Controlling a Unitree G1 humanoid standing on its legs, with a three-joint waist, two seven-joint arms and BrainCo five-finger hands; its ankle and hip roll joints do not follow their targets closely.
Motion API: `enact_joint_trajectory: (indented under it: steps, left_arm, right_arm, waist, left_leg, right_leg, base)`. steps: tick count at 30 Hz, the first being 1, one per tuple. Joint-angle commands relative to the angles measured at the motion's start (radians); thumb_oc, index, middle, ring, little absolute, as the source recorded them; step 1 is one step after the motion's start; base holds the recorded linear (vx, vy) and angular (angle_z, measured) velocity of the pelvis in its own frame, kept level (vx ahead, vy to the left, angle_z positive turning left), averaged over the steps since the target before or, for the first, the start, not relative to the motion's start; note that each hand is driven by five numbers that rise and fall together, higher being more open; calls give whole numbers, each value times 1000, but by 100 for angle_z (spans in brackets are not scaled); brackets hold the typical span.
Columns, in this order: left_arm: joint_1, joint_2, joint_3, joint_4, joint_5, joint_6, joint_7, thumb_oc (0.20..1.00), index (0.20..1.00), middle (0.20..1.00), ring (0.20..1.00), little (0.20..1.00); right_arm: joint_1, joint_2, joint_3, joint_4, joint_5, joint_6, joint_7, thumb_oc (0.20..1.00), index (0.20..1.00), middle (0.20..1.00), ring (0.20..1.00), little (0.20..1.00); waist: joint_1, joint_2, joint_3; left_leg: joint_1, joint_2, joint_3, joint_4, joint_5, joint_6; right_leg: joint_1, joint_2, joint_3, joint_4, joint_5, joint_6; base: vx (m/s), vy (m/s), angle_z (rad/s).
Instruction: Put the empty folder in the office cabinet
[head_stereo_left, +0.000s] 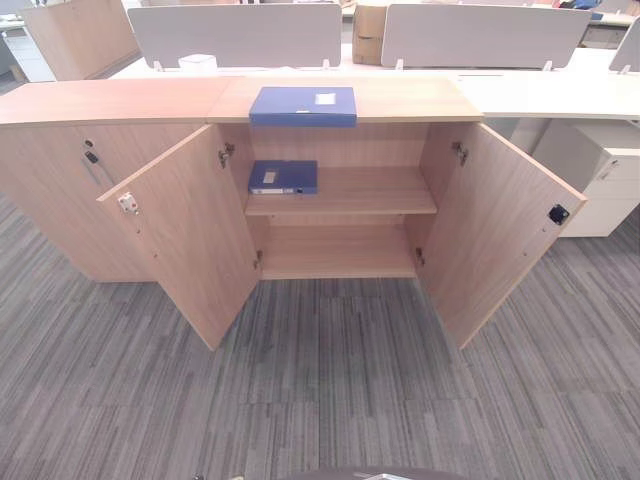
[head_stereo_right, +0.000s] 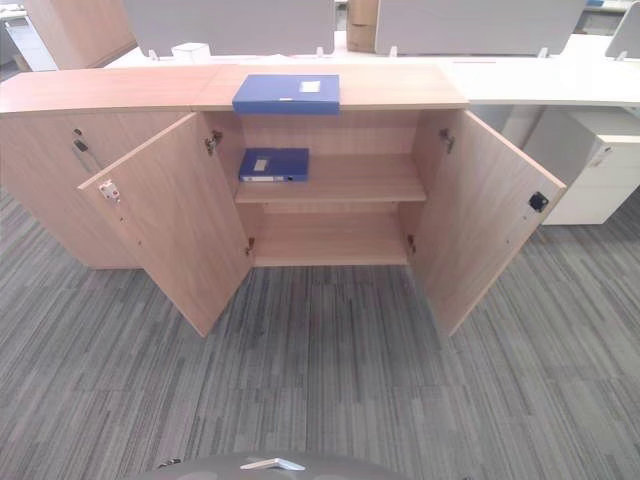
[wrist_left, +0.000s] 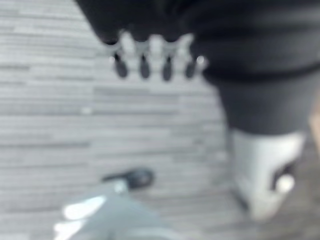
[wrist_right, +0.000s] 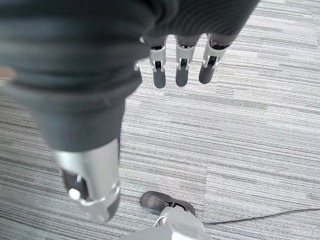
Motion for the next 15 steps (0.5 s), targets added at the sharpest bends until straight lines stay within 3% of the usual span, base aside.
enact_joint_trajectory:
  steps: [1, 15]
  left_arm:
    - [-51, 15, 8, 35, 6, -14, 9, 1000, 1000, 1000, 1000, 1000]
    - [-50, 12, 7, 36, 5, -13, 11, 1000, 1000, 1000, 1000, 1000]
  right_arm:
    - [-60, -34, 22, 58, -11, -3, -14, 1000, 1000, 1000, 1000, 1000]
    - [-62, -27, 25, 52, -4, -5, -18, 1000, 1000, 1000, 1000, 1000]
  waist:
    - [16, 4, 14]
    - [13, 7, 14]
  left_leg:
    - [41, 46, 16, 0, -120, -60]
    - [43, 46, 18, 0, -122, -61]
  right_leg:
    - [-17, -59, -15, 0, -21, 106]
    - [-15, -60, -16, 0, -23, 107]
  base:
    - [0, 0, 0]
    - [0, 0, 0]
